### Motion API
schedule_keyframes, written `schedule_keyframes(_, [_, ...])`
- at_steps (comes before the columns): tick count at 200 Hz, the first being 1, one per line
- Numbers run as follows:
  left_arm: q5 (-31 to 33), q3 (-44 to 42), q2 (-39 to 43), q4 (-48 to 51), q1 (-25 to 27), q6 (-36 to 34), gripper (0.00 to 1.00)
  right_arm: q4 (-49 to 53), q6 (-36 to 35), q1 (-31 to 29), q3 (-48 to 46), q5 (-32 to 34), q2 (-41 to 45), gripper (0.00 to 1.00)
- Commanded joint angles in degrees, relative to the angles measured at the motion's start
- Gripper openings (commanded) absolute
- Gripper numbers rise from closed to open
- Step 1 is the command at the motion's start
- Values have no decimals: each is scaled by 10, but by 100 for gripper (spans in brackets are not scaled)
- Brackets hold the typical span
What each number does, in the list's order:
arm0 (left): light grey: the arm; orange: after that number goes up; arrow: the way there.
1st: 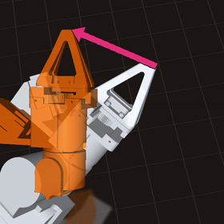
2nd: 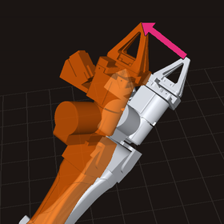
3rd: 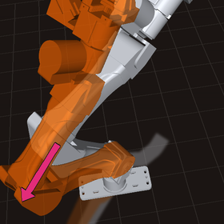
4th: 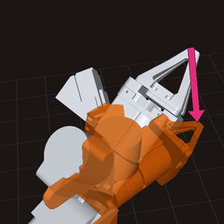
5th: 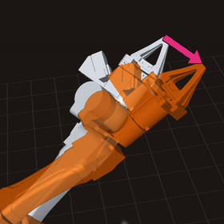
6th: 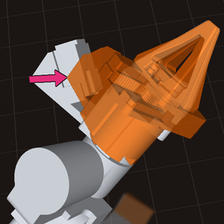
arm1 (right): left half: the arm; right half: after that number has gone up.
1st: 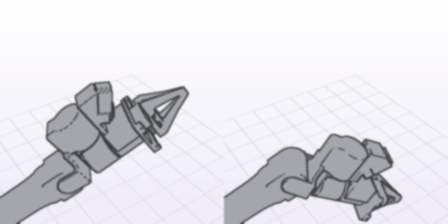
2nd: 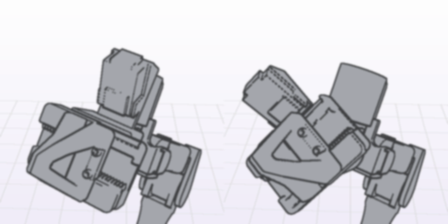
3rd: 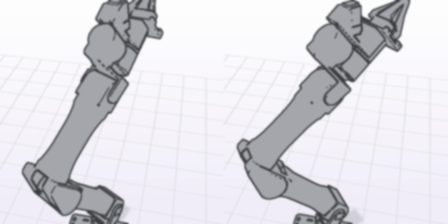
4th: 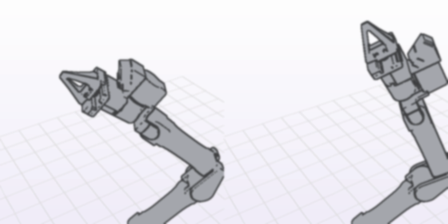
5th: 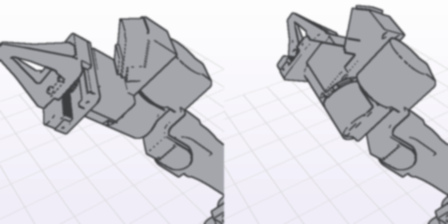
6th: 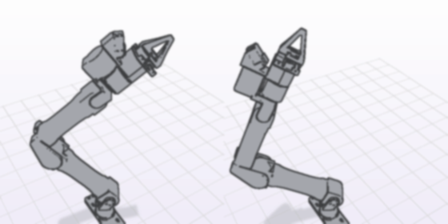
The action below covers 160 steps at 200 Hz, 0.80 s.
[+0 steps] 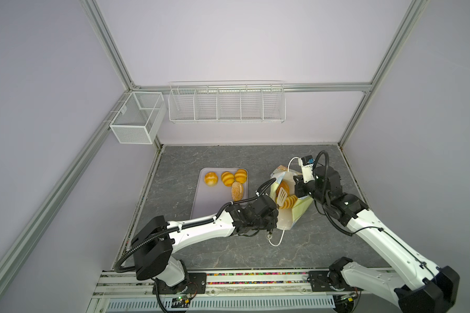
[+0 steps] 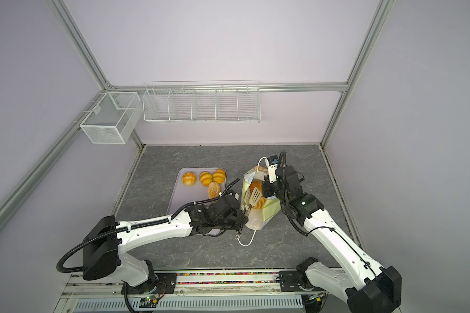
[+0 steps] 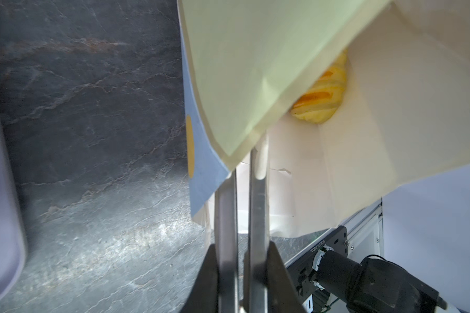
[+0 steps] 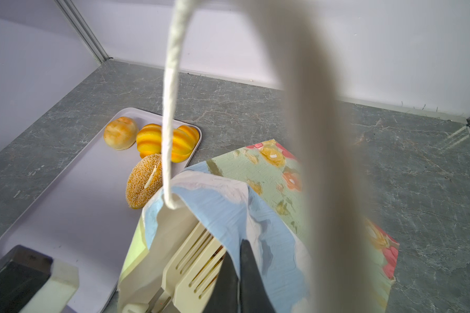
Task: Take the fake bread out of the paper bag
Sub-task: 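Draw the tongs with the bread out of the bag toward the tray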
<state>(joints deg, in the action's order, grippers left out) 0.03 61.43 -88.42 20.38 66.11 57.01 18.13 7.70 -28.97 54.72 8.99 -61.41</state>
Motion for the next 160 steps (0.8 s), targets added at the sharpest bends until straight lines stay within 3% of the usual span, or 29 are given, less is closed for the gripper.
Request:
schedule_keyframes(1, [-15, 16, 3, 3, 0, -9, 19, -5, -18, 0, -10, 2, 1, 7])
schedule_keyframes(50, [-3, 15, 22, 18, 0, -26, 33, 0, -21, 0, -6, 8, -2, 7])
schedule_keyframes(160, [18, 14, 79, 69, -1, -176, 32, 9, -25, -1, 4, 8, -7, 7])
